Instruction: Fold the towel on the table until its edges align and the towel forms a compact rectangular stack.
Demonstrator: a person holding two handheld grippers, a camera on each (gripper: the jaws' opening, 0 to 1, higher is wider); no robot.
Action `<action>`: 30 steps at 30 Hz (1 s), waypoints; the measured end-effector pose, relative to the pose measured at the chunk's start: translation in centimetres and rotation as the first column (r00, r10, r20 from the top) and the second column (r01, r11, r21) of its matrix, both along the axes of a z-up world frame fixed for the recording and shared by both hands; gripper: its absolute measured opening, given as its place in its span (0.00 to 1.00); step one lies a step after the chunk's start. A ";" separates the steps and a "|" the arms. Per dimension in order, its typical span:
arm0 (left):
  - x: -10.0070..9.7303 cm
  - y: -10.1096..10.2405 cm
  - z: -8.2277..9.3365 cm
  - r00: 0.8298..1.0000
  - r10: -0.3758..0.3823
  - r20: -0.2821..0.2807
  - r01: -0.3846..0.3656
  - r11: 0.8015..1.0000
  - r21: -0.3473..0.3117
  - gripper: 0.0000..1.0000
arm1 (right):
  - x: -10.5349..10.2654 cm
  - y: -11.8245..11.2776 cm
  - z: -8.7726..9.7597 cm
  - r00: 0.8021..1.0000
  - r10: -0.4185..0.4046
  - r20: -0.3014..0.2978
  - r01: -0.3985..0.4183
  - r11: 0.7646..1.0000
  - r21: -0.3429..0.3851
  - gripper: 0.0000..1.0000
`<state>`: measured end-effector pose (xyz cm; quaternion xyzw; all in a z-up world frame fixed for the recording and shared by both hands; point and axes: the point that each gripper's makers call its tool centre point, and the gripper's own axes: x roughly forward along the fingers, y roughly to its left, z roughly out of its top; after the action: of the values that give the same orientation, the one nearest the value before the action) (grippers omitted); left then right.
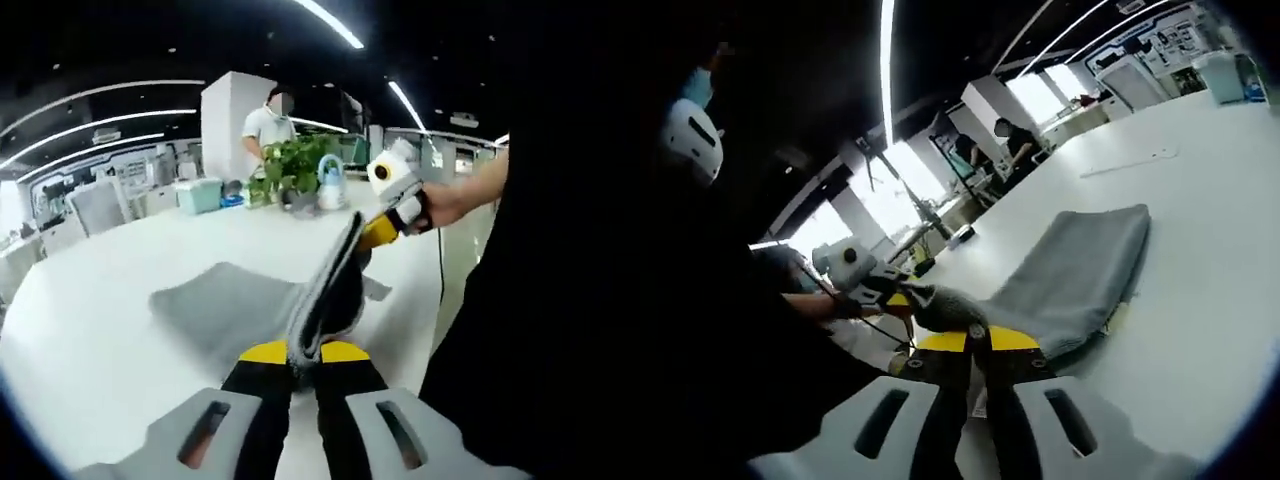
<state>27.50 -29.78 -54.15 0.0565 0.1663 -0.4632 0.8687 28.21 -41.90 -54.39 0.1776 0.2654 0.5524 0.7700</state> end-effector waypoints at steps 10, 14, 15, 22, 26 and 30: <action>0.0 -0.5 2.9 0.991 -0.053 -0.124 0.045 0.996 -0.071 0.07 | -0.9 -0.2 2.8 0.995 0.052 0.080 -0.057 0.997 0.060 0.02; 0.0 -0.7 4.0 0.988 -0.082 -0.130 0.077 0.996 -0.044 0.07 | -1.5 -0.3 3.5 0.990 0.089 0.109 -0.094 0.995 0.040 0.02; 0.0 -0.7 4.3 0.988 -0.087 -0.131 0.081 0.995 -0.049 0.07 | -1.6 -0.4 3.8 0.989 0.097 0.112 -0.102 0.994 0.044 0.02; -1.0 -1.8 6.4 0.980 -0.138 -0.144 0.119 0.984 -0.133 0.06 | -2.3 -1.1 5.6 0.981 0.142 0.135 -0.151 0.987 0.059 0.02; -0.9 -2.4 5.4 0.979 -0.148 -0.137 0.128 0.981 -0.145 0.06 | -2.2 -1.3 6.1 0.980 0.136 0.144 -0.146 0.987 0.062 0.02; -0.9 -2.5 5.6 0.981 -0.147 -0.130 0.121 0.974 -0.189 0.06 | -2.1 -1.5 7.0 0.981 0.129 0.148 -0.143 0.986 0.084 0.02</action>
<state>26.59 -32.32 -48.53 -0.0445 0.1815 -0.5369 0.8227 26.06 -43.38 -47.42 0.1555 0.1953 0.6268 0.7381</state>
